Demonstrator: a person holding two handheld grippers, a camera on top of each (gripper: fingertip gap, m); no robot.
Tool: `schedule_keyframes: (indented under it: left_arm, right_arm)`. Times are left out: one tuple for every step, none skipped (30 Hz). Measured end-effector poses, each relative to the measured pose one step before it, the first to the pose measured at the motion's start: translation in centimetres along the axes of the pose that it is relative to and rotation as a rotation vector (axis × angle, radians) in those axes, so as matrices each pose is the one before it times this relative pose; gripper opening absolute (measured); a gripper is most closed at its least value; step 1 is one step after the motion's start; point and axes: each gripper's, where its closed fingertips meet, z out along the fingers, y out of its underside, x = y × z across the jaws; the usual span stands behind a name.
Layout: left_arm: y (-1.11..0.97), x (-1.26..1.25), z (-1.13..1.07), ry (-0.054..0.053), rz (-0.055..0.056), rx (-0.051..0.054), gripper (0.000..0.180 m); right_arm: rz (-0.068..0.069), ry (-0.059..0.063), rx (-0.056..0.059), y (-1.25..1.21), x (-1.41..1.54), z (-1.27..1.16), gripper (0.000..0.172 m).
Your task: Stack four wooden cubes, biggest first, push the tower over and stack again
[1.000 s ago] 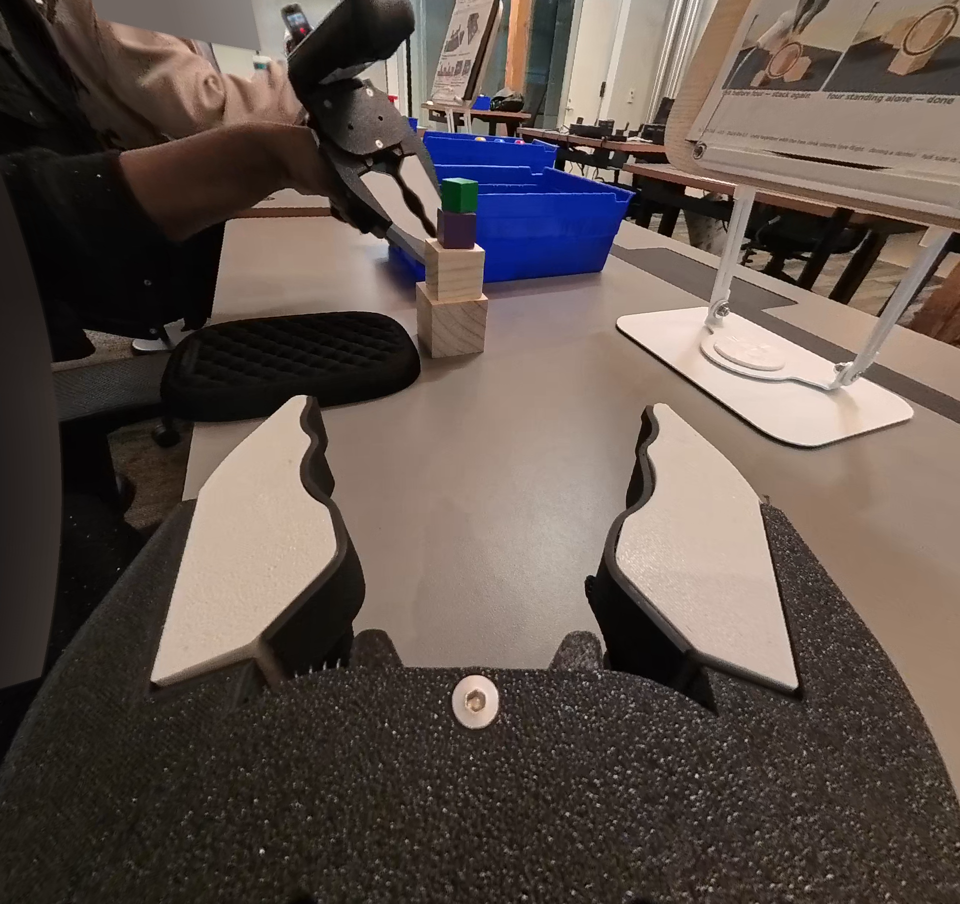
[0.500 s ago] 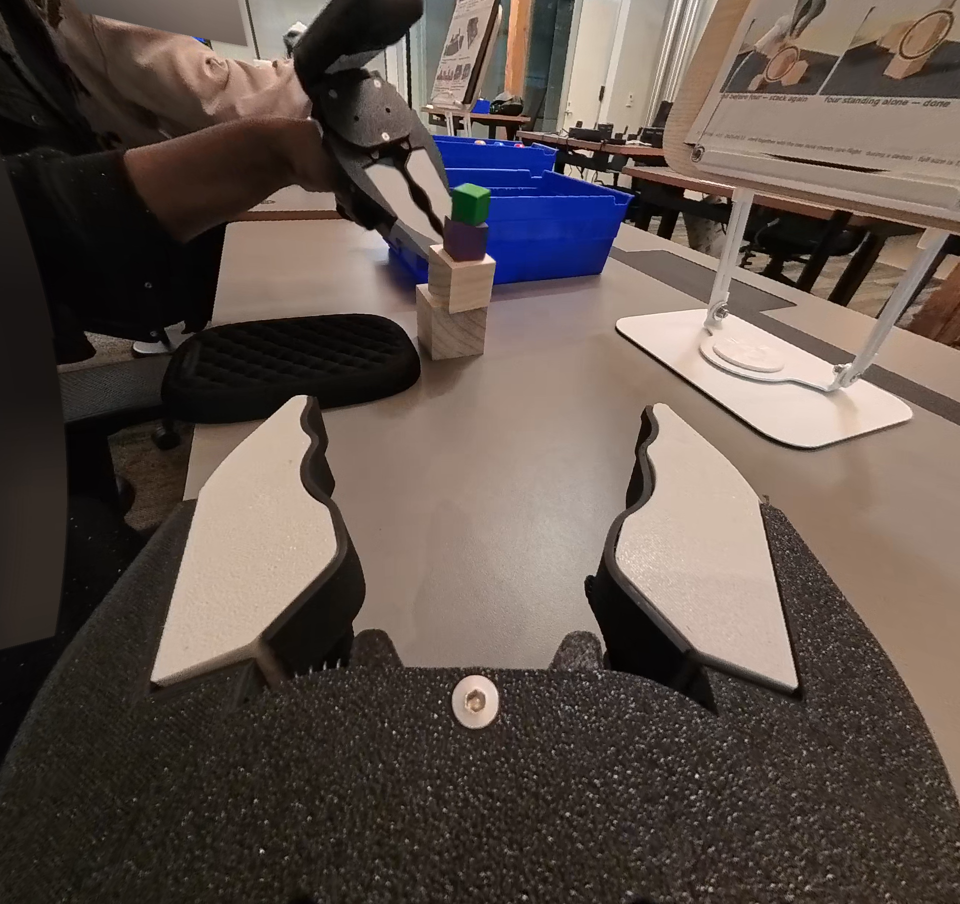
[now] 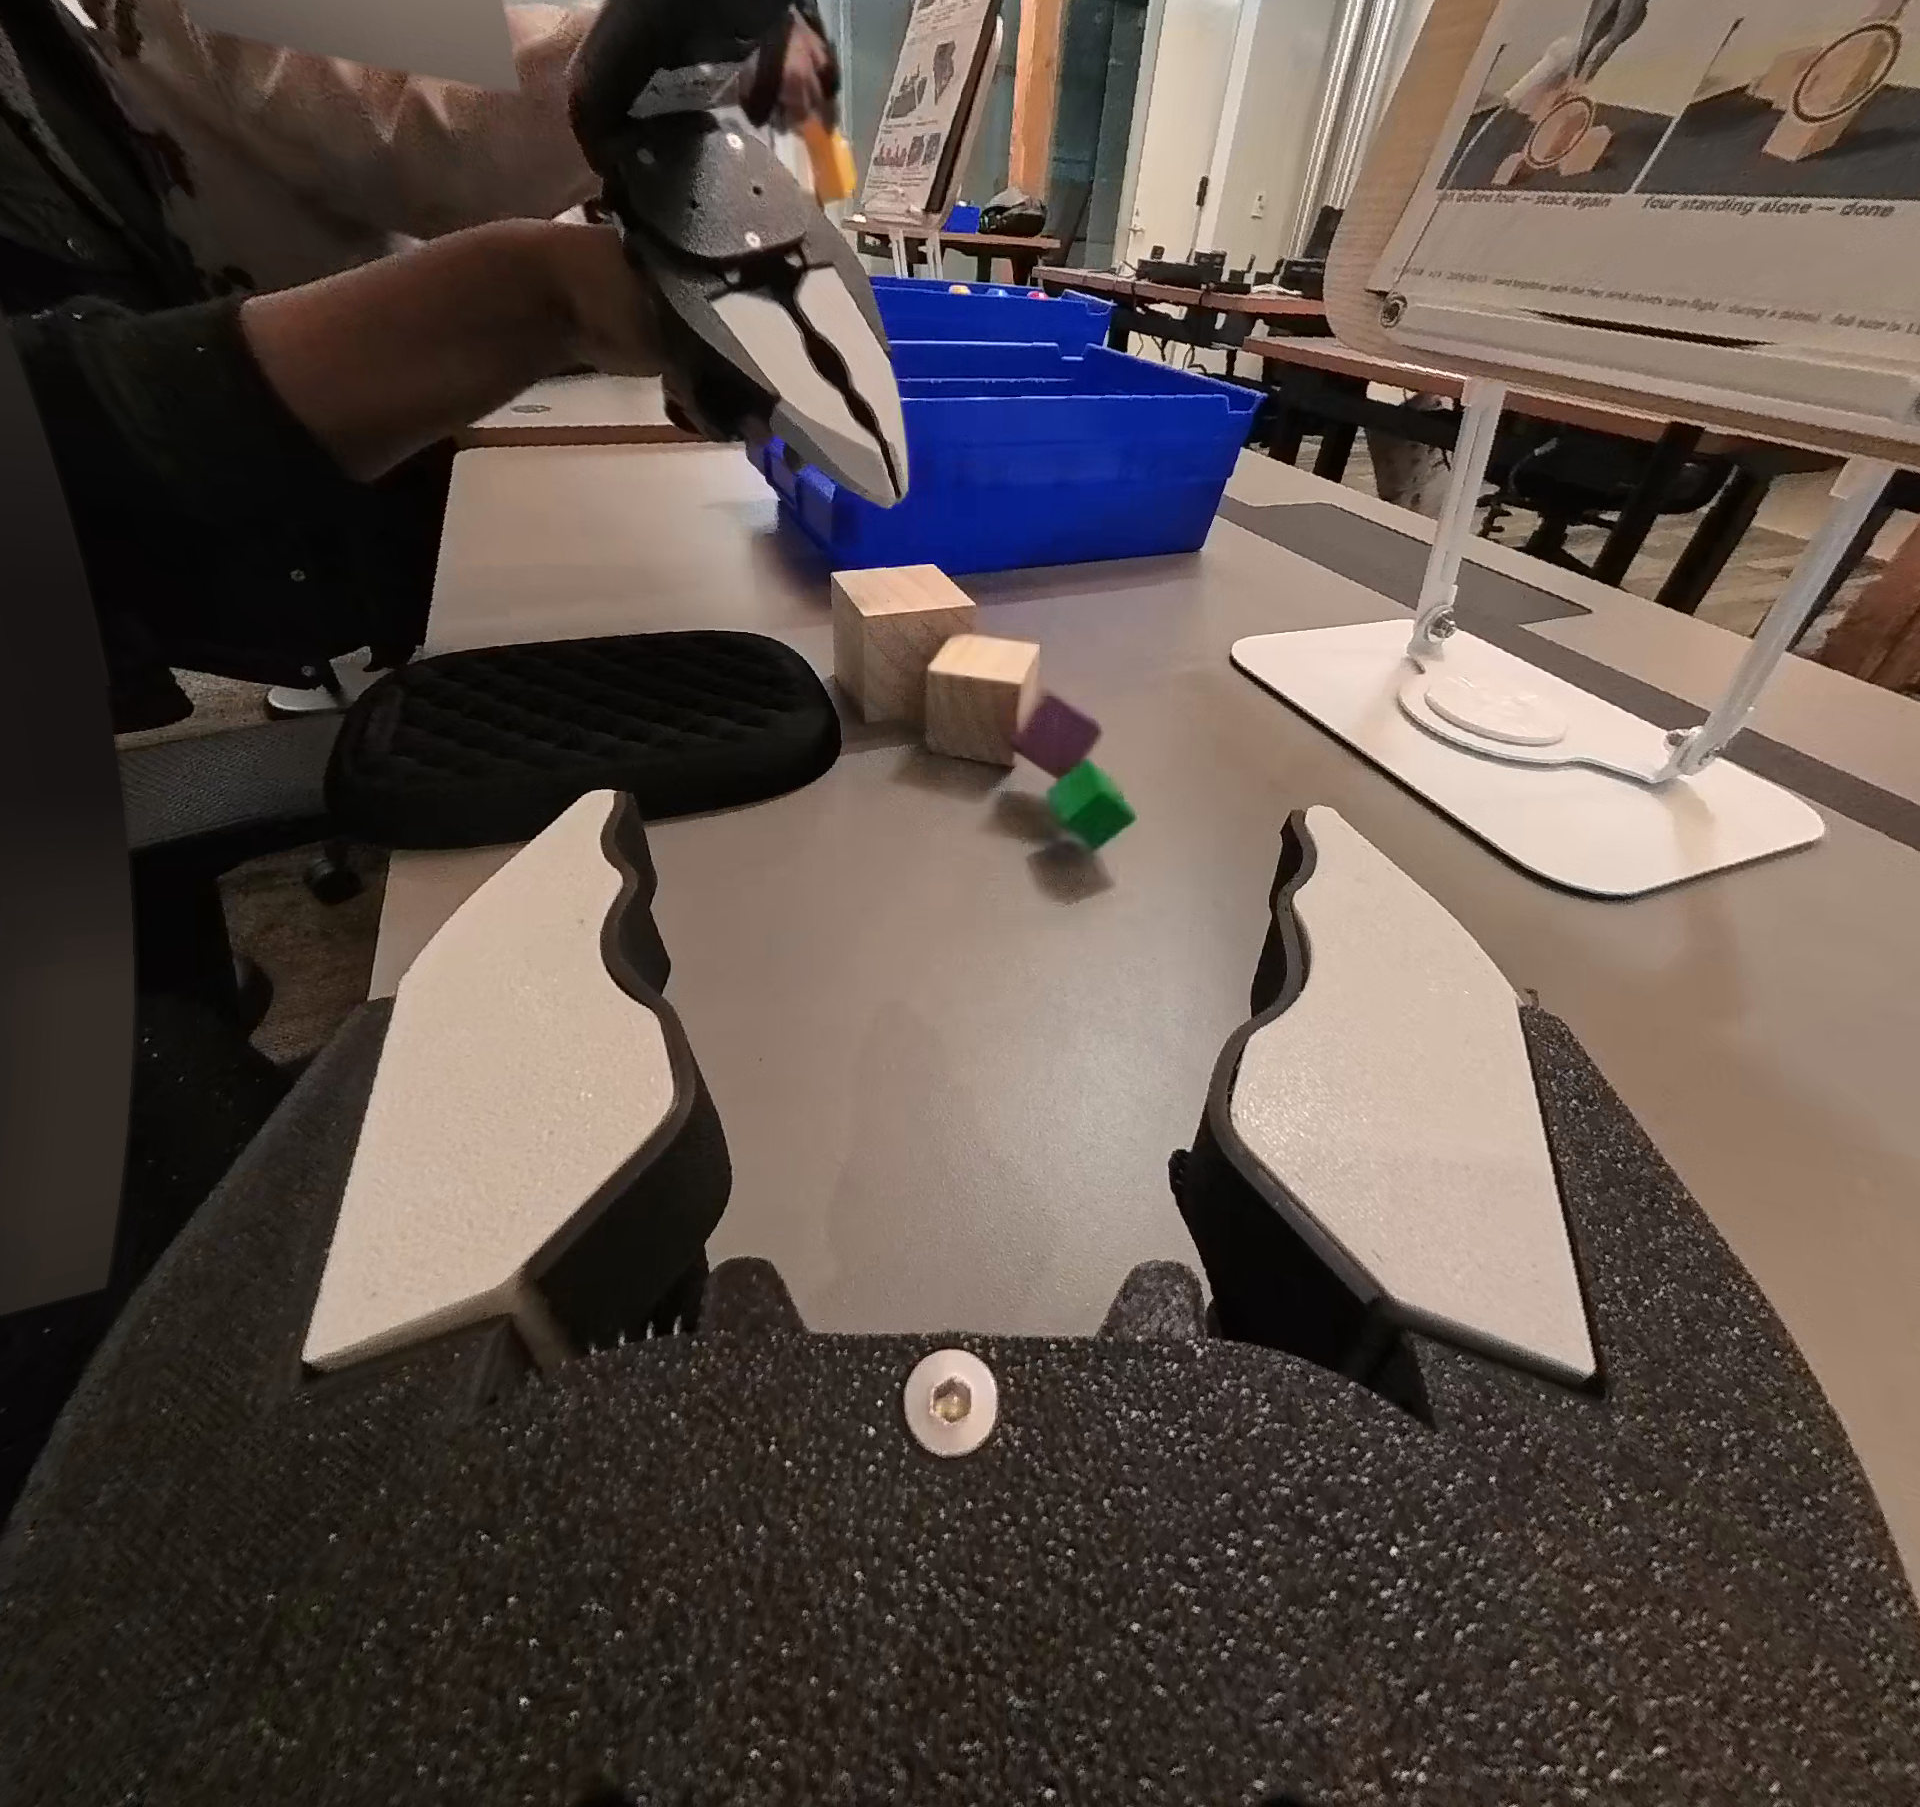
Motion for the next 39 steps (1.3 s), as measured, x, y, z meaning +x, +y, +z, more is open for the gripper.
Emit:
schedule_keyframes:
  left_arm:
    - [-0.045,0.012,-0.208,-0.0019,-0.0022,0.0067,0.000]
    - [-0.095,0.012,-0.221,-0.0028,-0.0023,0.0092,0.000]
    - [-0.138,0.022,-0.235,-0.0041,-0.0018,0.0119,0.000]
    - [-0.202,0.081,-0.251,-0.0012,-0.0031,0.0141,0.000]
    - [-0.258,0.088,-0.273,-0.0025,-0.0057,0.0182,0.000]
    - [-0.372,0.074,-0.290,-0.0073,-0.0091,0.0249,0.001]
    - [-0.513,0.128,-0.321,-0.0088,-0.0136,0.0351,0.002]
    - [-0.658,0.337,-0.332,-0.0012,-0.0174,0.0473,0.005]
    - [-0.888,0.507,-0.322,0.0003,-0.0183,0.0645,0.010]
    - [-0.976,0.544,-0.286,-0.0054,-0.0137,0.0732,0.019]
    - [-0.938,0.571,-0.260,-0.0119,-0.0057,0.0740,0.031]
    - [-0.882,0.645,-0.250,-0.0121,0.0044,0.0731,0.043]
    - [-0.819,0.727,-0.240,-0.0096,0.0112,0.0697,0.056]
    - [-0.770,0.540,-0.218,-0.0228,0.0070,0.0673,0.070]
    - [-0.666,0.291,-0.189,-0.0379,0.0005,0.0601,0.086]
    - [-0.504,0.167,-0.175,-0.0411,-0.0049,0.0481,0.101]
    - [-0.362,-0.068,-0.149,-0.0522,-0.0154,0.0391,0.115]
    - [-0.163,-0.077,-0.128,-0.0481,-0.0204,0.0276,0.127]
    - [0.091,0.071,-0.101,-0.0358,-0.0237,0.0127,0.137]
    - [0.307,0.191,-0.081,-0.0235,-0.0186,-0.0014,0.142]
    - [0.431,0.275,-0.023,-0.0165,-0.0092,-0.0058,0.145]
    - [0.374,0.287,-0.009,-0.0127,-0.0006,0.0016,0.146]
    - [0.225,0.259,0.016,-0.0125,-0.0024,0.0146,0.146]
    - [0.198,0.182,0.063,-0.0124,-0.0050,0.0144,0.146]
    - [0.248,0.098,0.072,-0.0126,-0.0049,0.0062,0.146]
    - [0.268,0.071,0.067,-0.0099,-0.0134,0.0040,0.146]
    - [0.349,0.206,0.086,0.0035,-0.0181,0.0007,0.146]
    - [0.479,0.126,0.105,0.0009,-0.0172,-0.0085,0.146]
    - [0.511,-0.022,0.098,-0.0094,-0.0138,-0.0117,0.146]
    - [0.413,0.020,0.072,-0.0082,-0.0028,-0.0063,0.146]
    - [0.286,0.094,0.038,-0.0044,0.0011,0.0021,0.144]
    - [0.254,0.310,0.006,0.0127,0.0065,0.0013,0.143]
    - [0.361,0.313,0.011,0.0177,0.0121,-0.0103,0.141]
    - [0.411,0.350,0.011,0.0247,0.0134,-0.0149,0.140]
    - [0.315,0.313,-0.009,0.0255,0.0039,-0.0101,0.141]
    - [0.048,0.379,-0.040,0.0323,-0.0006,0.0032,0.141]
    - [-0.064,0.302,-0.069,0.0261,0.0020,0.0047,0.141]
    - [-0.068,0.252,-0.037,0.0220,0.0022,0.0028,0.141]
    - [0.034,0.232,-0.004,0.0189,0.0030,-0.0011,0.141]
  right_arm:
    - [-0.0004,0.0004,0.0002,-0.003,-0.001,-0.002,0.111]
    - [-0.0002,0.0003,0.0000,0.000,0.005,0.000,0.111]
    - [0.0000,0.0002,-0.0004,0.005,0.003,-0.003,0.111]
    - [-0.0003,-0.0001,-0.0004,0.004,-0.003,0.007,0.111]
    - [-0.0004,0.0003,-0.0003,0.002,0.004,0.008,0.111]
    - [-0.0003,0.0004,-0.0005,0.006,0.004,0.006,0.111]
    - [-0.0005,0.0000,-0.0003,0.003,-0.009,0.004,0.111]
    - [-0.0005,0.0004,0.0005,-0.006,0.002,-0.009,0.111]
    - [-0.0005,0.0010,0.0011,-0.014,0.000,-0.008,0.111]
    - [-0.0002,0.0004,0.0011,-0.013,0.003,-0.014,0.111]
    - [0.0005,-0.0004,0.0006,-0.006,0.004,-0.002,0.111]
    - [0.0011,0.0001,0.0003,-0.002,0.016,-0.001,0.111]
    - [0.0012,-0.0001,-0.0002,0.004,0.009,0.005,0.111]
    - [0.0006,-0.0005,-0.0010,0.011,-0.007,0.015,0.111]
    - [-0.0005,-0.0004,-0.0010,0.012,-0.008,0.012,0.111]
    - [-0.0016,-0.0005,-0.0002,0.001,-0.017,0.002,0.110]
    - [-0.0012,0.0011,0.0003,-0.006,0.000,0.006,0.110]
    - [-0.0004,0.0011,0.0011,-0.013,0.004,-0.017,0.110]
    - [0.0004,0.0006,0.0020,-0.023,0.014,-0.014,0.110]
    - [0.0018,0.0008,0.0022,-0.034,0.030,-0.017,0.110]
    - [0.0027,0.0008,0.0021,-0.022,0.032,-0.014,0.110]
    - [0.0024,-0.0002,0.0022,-0.024,0.022,-0.013,0.110]
    - [0.0017,-0.0002,0.0014,-0.025,0.015,-0.013,0.110]
    - [0.0013,-0.0004,-0.0001,0.002,0.005,0.006,0.110]
    - [0.0008,-0.0007,-0.0008,0.010,0.001,0.010,0.110]
    - [-0.0001,-0.0001,-0.0006,0.007,0.003,0.018,0.110]
    - [-0.0005,0.0009,0.0001,-0.002,0.006,-0.002,0.110]
    - [-0.0004,0.0008,0.0010,-0.012,0.007,-0.006,0.110]
    - [0.0000,0.0000,0.0011,-0.014,-0.006,-0.005,0.110]
    - [0.0015,-0.0001,0.0004,-0.003,0.020,0.003,0.110]
    - [0.0027,-0.0008,-0.0006,0.010,0.017,0.011,0.110]
    - [0.0025,-0.0011,-0.0007,0.010,0.005,0.008,0.110]
    - [0.0016,-0.0002,-0.0001,-0.008,0.015,0.008,0.110]
    - [0.0009,-0.0002,0.0006,-0.006,0.013,0.001,0.110]
    - [0.0010,0.0002,0.0009,-0.010,0.008,0.000,0.110]
    - [0.0011,-0.0002,0.0004,-0.004,0.012,0.000,0.110]
    - [0.0014,-0.0004,-0.0004,0.005,0.004,0.004,0.110]
    - [0.0013,-0.0008,-0.0012,0.014,0.002,0.020,0.110]
    - [0.0011,-0.0008,-0.0016,0.010,0.004,0.016,0.110]
